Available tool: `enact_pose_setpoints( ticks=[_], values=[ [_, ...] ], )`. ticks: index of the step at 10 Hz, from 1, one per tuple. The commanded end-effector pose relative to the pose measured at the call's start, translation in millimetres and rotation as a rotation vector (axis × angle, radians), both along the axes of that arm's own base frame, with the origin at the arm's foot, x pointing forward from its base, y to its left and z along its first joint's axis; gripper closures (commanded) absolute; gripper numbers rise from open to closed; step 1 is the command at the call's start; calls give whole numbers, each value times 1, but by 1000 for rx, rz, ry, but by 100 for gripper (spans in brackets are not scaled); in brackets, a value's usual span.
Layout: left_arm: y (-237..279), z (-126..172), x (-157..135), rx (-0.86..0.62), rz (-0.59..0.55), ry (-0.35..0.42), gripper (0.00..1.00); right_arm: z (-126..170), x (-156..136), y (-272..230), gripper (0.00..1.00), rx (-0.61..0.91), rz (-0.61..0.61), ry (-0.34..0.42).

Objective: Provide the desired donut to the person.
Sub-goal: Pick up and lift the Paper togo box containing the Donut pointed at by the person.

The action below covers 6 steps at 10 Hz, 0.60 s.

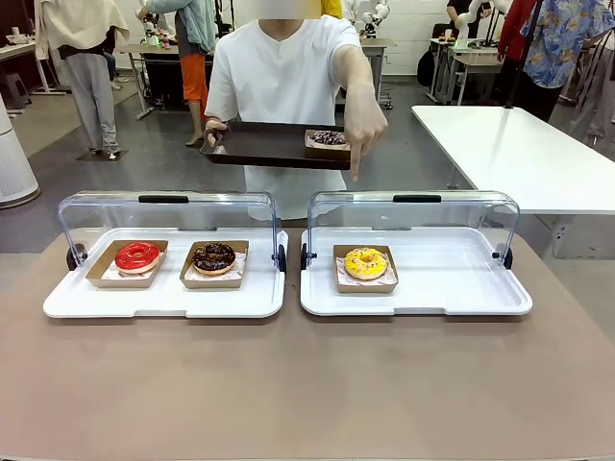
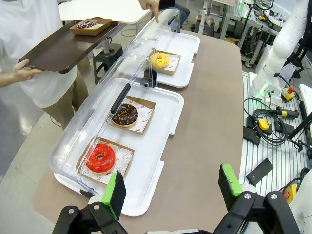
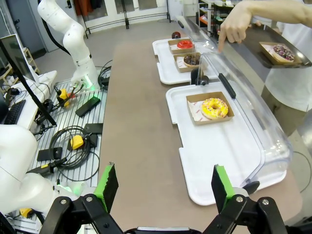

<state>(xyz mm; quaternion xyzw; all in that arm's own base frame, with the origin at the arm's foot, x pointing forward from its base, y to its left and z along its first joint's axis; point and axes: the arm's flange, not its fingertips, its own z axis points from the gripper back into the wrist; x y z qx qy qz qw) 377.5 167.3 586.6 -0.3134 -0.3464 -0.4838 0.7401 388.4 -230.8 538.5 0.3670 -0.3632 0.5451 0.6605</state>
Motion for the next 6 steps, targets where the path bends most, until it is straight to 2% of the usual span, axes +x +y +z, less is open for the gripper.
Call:
enact_pose_setpoints(
  ticks=[1,3,4,6],
  values=[
    [1,2,0,-14,-7,-9,0,0,-2,1,0,3,17,-15],
    [1,2,0,-14,-7,-9,0,0,0,0,0,0,0,0],
    [1,2,0,-14,-7,-9,0,22,-1,27,0,-66,27,-34],
    [1,2,0,-14,-7,-9,0,55,3,99,0,-210,86,-25]
  ],
)
